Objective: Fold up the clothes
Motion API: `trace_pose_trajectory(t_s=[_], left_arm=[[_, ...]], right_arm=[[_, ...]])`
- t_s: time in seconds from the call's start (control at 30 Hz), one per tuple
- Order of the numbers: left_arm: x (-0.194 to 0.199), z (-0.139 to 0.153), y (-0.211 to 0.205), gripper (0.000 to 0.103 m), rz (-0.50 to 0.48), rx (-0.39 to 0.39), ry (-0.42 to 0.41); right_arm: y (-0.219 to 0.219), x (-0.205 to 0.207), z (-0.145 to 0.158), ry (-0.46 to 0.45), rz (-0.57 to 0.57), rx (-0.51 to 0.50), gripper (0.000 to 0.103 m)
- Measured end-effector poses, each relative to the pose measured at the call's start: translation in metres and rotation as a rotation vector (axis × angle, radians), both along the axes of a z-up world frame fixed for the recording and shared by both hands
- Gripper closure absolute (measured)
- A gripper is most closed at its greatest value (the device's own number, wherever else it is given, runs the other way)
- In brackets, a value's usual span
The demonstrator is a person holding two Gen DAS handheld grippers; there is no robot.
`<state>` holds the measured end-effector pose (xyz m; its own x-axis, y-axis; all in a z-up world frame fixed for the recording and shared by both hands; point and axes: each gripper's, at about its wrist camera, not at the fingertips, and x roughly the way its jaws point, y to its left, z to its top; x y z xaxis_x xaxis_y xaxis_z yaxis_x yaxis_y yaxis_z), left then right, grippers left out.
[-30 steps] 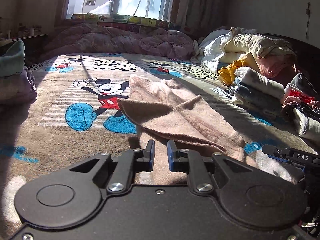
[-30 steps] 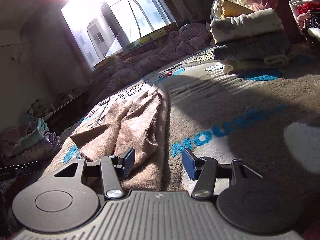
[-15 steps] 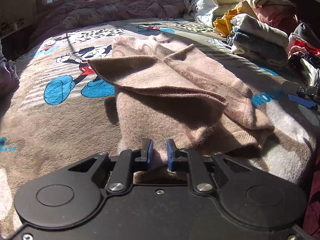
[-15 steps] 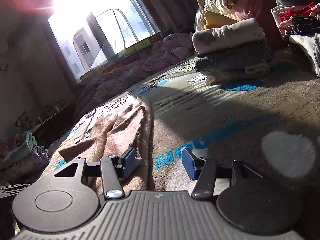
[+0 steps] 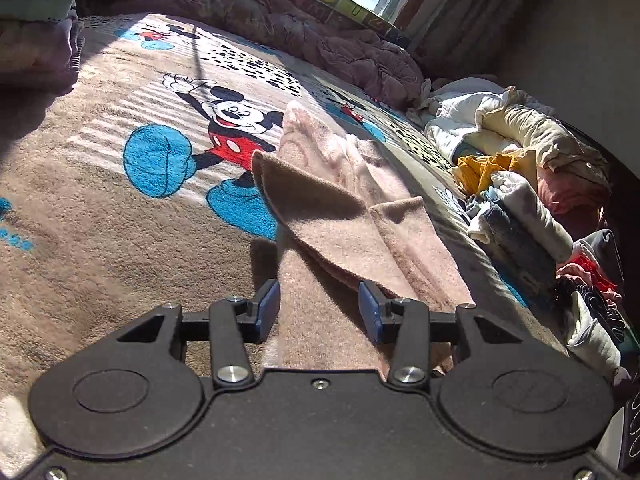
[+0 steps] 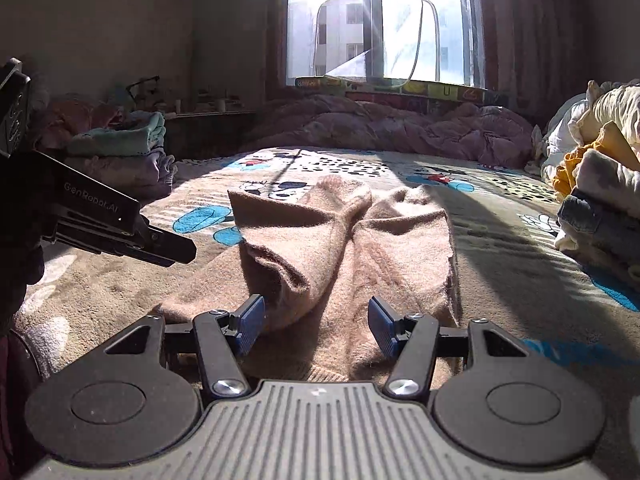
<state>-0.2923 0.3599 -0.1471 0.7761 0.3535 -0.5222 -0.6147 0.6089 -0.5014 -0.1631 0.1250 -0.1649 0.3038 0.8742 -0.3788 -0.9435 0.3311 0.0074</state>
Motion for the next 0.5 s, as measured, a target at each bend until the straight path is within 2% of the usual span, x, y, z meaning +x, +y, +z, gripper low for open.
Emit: trace_pose_trajectory(t_s=[0.03, 0.2, 0.33, 0.4, 0.43, 0.5], left_arm=[[0.002, 0.000, 0.013, 0.061, 0.021, -0.018, -0.018], [0.022, -0.005, 0.060, 0.061, 0.039, 0.005, -0.043], [0.039, -0.016, 0.079, 0.061, 0.013, 0.026, -0.019], [0.043, -0.022, 0.089, 0.061, 0.007, -0.001, -0.045], [0.044, -0.024, 0.093, 0.063, 0.002, -0.025, -0.066], [0.047, -0.027, 0.100, 0.076, 0.002, -0.065, -0.095]], right_arm=[[0.008, -0.005, -0.001, -0.018, 0.015, -0.016, 0.046], [0.034, -0.015, -0.008, -0.092, 0.043, -0.057, 0.046], [0.035, -0.014, -0.014, -0.073, 0.052, -0.064, 0.051], [0.033, -0.015, -0.016, -0.065, 0.055, -0.066, 0.054], [0.032, -0.016, -0.017, -0.062, 0.056, -0.065, 0.054], [0.031, -0.016, -0.017, -0.058, 0.057, -0.063, 0.054]])
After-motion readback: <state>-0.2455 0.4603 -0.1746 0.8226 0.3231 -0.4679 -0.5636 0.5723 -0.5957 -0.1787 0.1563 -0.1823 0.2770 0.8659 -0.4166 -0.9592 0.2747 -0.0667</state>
